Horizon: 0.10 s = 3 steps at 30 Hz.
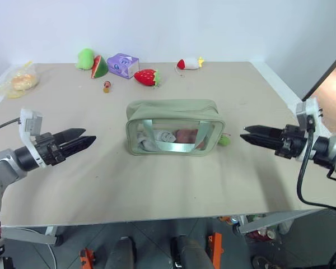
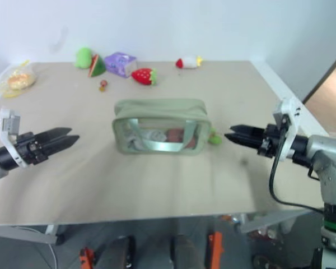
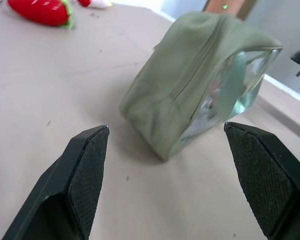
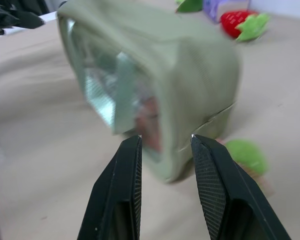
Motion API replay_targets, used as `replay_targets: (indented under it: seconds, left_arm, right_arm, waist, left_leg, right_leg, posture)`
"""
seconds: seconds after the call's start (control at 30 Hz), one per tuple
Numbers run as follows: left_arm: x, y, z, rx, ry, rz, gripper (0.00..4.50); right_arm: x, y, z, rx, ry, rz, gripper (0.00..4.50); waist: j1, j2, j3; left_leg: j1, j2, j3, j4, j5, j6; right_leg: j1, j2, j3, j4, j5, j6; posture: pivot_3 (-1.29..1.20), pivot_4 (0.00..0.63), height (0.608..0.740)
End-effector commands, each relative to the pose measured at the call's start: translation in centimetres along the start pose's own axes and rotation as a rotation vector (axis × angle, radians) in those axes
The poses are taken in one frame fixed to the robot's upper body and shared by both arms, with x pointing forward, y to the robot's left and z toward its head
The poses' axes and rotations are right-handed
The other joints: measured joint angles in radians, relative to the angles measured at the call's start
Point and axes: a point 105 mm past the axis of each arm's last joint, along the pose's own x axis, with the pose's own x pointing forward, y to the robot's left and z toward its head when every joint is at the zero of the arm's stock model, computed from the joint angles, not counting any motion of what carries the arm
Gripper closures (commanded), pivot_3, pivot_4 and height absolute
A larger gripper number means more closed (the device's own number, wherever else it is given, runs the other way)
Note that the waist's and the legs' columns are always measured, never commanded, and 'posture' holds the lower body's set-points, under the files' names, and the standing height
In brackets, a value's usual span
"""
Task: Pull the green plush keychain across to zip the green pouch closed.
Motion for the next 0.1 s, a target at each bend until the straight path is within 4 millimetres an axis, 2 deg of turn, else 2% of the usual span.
replay_targets:
  seconds: [0.03,0.1]
  left_arm:
    - [0.03,-0.34,0.92,0.009,-0.057,-0.013,0.68]
    - [0.31,-0.16,0.64,-0.003,-0.063,-0.009,0.68]
  right_arm:
    - [-0.65,0.57,1.19,-0.039,-0.037,-0.034,2.94]
    - [-0.55,0.58,0.83,-0.029,-0.034,-0.044,2.94]
  waist:
    - [0.000,0.000,0.000]
    - [0.000,0.000,0.000]
  left_leg:
    - [0.000,0.000,0.000,0.000,0.000,0.000]
    - [0.000,0.000,0.000,0.000,0.000,0.000]
  right_leg:
    - [0.000,0.000,0.000,0.000,0.000,0.000]
    - [0.000,0.000,-0.001,-0.001,0.000,0.000]
  posture:
    - [0.00,0.150,0.740]
    - [0.00,0.150,0.740]
